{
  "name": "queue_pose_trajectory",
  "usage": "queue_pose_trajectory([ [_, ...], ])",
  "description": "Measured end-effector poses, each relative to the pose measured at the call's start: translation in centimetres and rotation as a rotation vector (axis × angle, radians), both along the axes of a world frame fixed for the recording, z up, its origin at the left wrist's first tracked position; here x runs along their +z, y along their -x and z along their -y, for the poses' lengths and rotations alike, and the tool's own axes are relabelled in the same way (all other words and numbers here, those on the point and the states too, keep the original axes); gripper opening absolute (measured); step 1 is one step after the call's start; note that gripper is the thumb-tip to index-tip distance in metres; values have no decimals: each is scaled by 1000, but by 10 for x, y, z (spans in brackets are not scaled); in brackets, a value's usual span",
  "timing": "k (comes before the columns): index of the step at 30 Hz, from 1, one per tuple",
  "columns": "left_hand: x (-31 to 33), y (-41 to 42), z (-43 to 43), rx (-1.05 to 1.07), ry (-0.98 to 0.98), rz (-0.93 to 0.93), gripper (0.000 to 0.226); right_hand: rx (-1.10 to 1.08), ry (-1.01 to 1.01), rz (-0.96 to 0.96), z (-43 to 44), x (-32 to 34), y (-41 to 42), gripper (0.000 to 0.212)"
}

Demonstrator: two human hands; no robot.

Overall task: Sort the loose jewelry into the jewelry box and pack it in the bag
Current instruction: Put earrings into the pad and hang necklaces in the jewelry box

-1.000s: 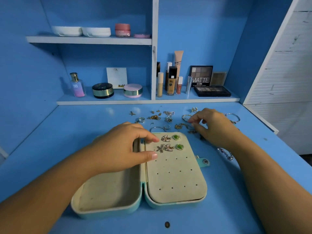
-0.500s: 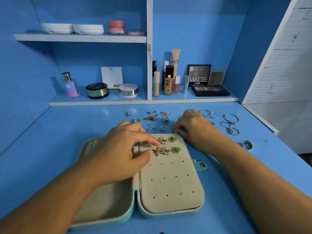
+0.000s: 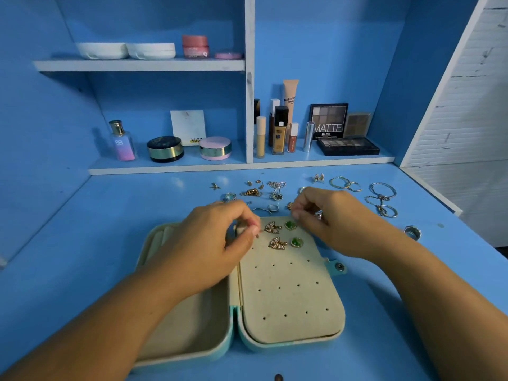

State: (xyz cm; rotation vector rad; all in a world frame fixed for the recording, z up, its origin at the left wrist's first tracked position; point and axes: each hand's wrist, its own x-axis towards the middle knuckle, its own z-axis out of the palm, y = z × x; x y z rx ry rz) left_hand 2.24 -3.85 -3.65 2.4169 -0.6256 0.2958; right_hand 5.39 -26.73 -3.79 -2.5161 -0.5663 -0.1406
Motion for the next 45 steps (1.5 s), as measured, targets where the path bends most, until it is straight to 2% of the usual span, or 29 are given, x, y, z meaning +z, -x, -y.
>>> queue_pose_trajectory([
  [5,2,0,-2,65,-27,34,6,-38,-15,-11,-3,-3,1,6],
  [10,-3,-9,-5,158,47,38,22,-77,-44,-11,-6,-3,4,9],
  [15,-4,-12,-7,185,73,65,12,-104,-36,-11,-9,-2,5,4],
  [18,-5,-15,-7,145,40,116,11,-126,-40,-7,-10,-3,6,5],
  [24,-8,-21,-7,22,-90,333,12,-143,-49,-1,-11,-3,6,6],
  [27,-8,-22,-5,2,-144,385,6,-143,-44,0,-11,-3,7,6],
  [38,-8,-24,-2,21,-258,467,12,-122,-54,-2,-11,0,9,11],
  [45,-10,-22,-4,-32,-275,392,2,-102,-49,4,-11,0,8,14],
])
